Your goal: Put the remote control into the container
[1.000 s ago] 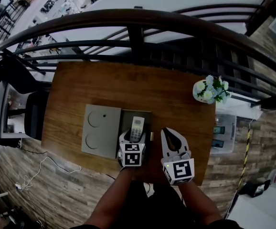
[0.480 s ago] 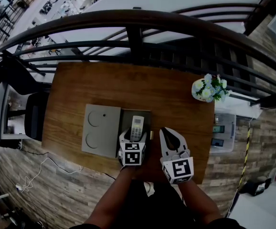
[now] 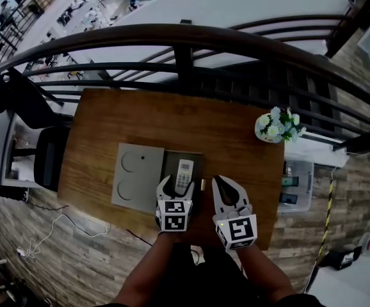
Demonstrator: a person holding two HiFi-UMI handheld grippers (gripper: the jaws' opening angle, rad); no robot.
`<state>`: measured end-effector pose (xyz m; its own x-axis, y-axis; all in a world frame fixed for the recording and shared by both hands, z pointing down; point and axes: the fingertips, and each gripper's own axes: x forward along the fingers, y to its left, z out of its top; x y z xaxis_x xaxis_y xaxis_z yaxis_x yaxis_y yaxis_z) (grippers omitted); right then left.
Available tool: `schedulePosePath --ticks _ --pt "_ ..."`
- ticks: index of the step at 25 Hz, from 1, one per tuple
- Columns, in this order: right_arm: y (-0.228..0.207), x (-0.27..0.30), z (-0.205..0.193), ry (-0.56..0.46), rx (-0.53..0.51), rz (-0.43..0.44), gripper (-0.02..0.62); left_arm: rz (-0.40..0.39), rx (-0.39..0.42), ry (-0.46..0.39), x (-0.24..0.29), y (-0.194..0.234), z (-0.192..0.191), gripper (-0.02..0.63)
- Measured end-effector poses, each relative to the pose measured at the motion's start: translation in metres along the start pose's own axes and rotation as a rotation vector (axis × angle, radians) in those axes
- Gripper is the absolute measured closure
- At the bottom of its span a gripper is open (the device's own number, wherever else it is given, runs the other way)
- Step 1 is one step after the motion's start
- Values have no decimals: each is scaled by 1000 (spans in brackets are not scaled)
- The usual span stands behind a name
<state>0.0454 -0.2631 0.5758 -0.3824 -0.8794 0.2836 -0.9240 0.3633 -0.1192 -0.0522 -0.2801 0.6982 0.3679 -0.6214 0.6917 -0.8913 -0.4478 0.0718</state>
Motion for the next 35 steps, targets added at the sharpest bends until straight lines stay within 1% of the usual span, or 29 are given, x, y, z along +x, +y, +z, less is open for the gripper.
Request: schedulePosePath --ticks 6,11,13,15,16,17,20,25,30,32,35 --pt "13 -10 22 -34 -28 16 566 6 -6 -140 -47 3 39 341" --pt "26 -19 45 -77 -40 32 565 43 7 -206 -86 6 60 409" --pt "32 -25 55 -94 -49 46 566 76 14 -240 -103 7 69 461" --pt "36 -29 65 -115 -60 61 565 119 26 -280 -118 8 80 548" --pt "38 -31 70 -126 -65 70 565 133 30 -300 -124 7 85 577" --pt "40 -33 74 -136 -70 79 566 141 32 -317 -130 6 90 591" --pt "46 -42 83 -154 -85 111 565 139 32 -367 -149 -3 102 598" --pt "59 -56 93 -179 -102 149 565 104 2 -474 -186 -16 118 600" --pt "69 -66 109 -229 -152 135 568 65 4 -556 -218 -16 125 600" --pt "75 -71 117 -256 -172 125 568 47 13 -575 -229 -14 127 600" --pt "86 -73 126 -281 -173 116 568 21 40 -586 -238 -6 128 600"
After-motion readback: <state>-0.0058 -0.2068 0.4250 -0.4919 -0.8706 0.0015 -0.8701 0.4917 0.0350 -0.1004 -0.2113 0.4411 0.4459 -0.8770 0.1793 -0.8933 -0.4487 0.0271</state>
